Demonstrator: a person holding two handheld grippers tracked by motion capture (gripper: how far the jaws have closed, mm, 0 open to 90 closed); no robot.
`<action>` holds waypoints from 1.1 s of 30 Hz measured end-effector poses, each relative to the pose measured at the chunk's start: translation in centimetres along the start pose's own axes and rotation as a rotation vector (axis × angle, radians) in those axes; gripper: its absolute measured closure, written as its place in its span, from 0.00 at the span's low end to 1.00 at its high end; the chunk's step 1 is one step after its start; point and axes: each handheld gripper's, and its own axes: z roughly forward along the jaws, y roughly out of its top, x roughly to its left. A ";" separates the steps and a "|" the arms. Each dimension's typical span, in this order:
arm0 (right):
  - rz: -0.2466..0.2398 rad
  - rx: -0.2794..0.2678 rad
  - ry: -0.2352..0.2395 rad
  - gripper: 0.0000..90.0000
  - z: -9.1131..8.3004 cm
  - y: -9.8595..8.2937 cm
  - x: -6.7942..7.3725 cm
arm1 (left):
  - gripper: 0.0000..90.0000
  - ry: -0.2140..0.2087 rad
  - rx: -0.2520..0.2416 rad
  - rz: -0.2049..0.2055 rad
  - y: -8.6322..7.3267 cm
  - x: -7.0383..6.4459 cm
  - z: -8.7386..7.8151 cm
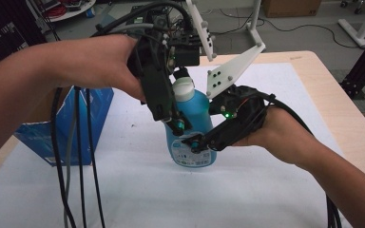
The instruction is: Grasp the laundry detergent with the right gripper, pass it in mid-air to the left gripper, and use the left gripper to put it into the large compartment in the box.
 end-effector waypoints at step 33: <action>0.004 0.011 0.016 0.52 0.2 -0.1 0.1 | 0.41 -0.038 0.005 0.083 0.0 0.1 0.5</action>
